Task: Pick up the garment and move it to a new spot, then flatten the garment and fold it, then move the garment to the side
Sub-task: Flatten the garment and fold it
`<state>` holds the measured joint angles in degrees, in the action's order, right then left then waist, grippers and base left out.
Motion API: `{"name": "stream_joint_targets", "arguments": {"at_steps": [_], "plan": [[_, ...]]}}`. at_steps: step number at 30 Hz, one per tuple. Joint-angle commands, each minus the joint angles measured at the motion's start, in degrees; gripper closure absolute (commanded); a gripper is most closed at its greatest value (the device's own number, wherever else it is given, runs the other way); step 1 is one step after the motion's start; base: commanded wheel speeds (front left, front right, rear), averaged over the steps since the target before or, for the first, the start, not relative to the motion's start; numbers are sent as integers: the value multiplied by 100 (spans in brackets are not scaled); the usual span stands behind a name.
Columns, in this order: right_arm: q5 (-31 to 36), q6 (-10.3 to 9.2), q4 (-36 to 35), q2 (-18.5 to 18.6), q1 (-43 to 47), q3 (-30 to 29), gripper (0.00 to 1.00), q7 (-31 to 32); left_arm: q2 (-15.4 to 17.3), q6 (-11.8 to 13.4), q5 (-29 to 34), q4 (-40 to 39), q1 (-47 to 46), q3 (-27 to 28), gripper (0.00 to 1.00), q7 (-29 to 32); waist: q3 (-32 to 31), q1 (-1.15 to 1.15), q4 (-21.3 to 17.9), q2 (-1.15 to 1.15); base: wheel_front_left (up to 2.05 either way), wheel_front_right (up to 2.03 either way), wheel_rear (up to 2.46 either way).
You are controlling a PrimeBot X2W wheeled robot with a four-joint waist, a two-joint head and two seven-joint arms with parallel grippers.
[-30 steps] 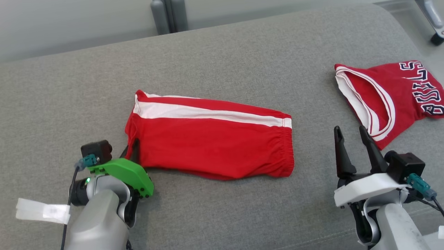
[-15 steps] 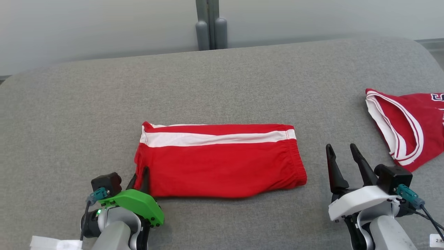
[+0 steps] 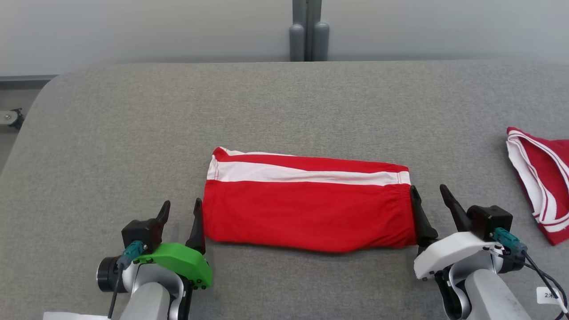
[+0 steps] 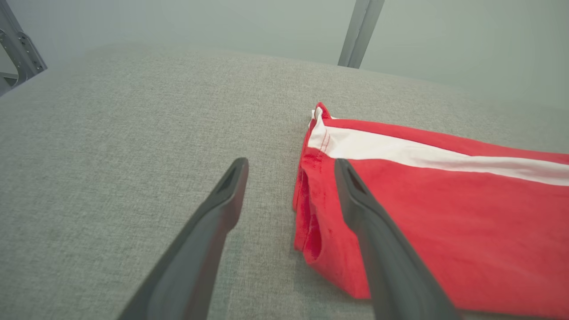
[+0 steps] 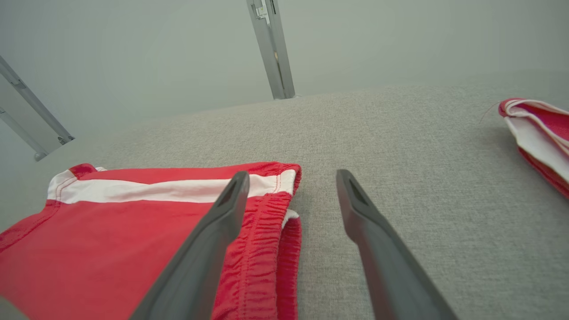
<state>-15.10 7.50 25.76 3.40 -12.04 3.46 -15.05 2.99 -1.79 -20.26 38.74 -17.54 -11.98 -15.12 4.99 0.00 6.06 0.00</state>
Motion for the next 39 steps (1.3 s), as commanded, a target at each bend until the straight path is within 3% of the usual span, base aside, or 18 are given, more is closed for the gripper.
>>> {"name": "stream_joint_targets", "arguments": {"at_steps": [1, 13, 21, 22, 23, 24, 25, 33, 39], "plan": [[99, -4, 112, -1, -77, -39, 0, -13, 6, 8, 138, -123, 133, 49, 0, 4, 31, 0, 211, 0, 0, 0, 0], [416, -5, 1608, -35, -326, -418, 0, -12, -1, -60, 268, -358, 337, 109, 0, 3, 116, 0, 667, 0, 0, 0, 0], [-200, -4, 2179, -53, -420, 125, 0, 11, -1, -56, 274, -388, 352, 137, 0, 3, 195, 0, 672, 0, 0, 0, 0], [-303, -2, 2217, -59, -427, 221, 16, 25, -1, -57, 260, -405, 356, 117, 0, 3, 198, 0, 665, 0, 0, 0, 0], [-411, -2, 2238, -65, -438, 303, 52, 29, -1, -63, 253, -418, 358, 105, 0, 3, 201, 0, 657, 0, 0, 0, 0], [-470, -2, 2238, -69, -452, 345, 65, 30, -1, -67, 244, -431, 361, 99, 0, 3, 203, 0, 647, 0, 0, 0, 0], [-521, -2, 2195, -65, -466, 350, 100, 29, -1, -75, 244, -439, 365, 86, 0, 3, 204, 0, 636, 0, 0, 0, 0], [-725, -9, 1868, 154, -490, -8, 100, -6, -1, -102, 327, -563, 384, 34, 0, 3, 156, 0, 564, 0, 0, 0, 0], [-850, -8, 1832, 543, -622, -258, 100, -7, -1, -66, 528, -670, 437, 59, 0, 3, 92, 0, 504, 0, 0, 0, 0]]}}
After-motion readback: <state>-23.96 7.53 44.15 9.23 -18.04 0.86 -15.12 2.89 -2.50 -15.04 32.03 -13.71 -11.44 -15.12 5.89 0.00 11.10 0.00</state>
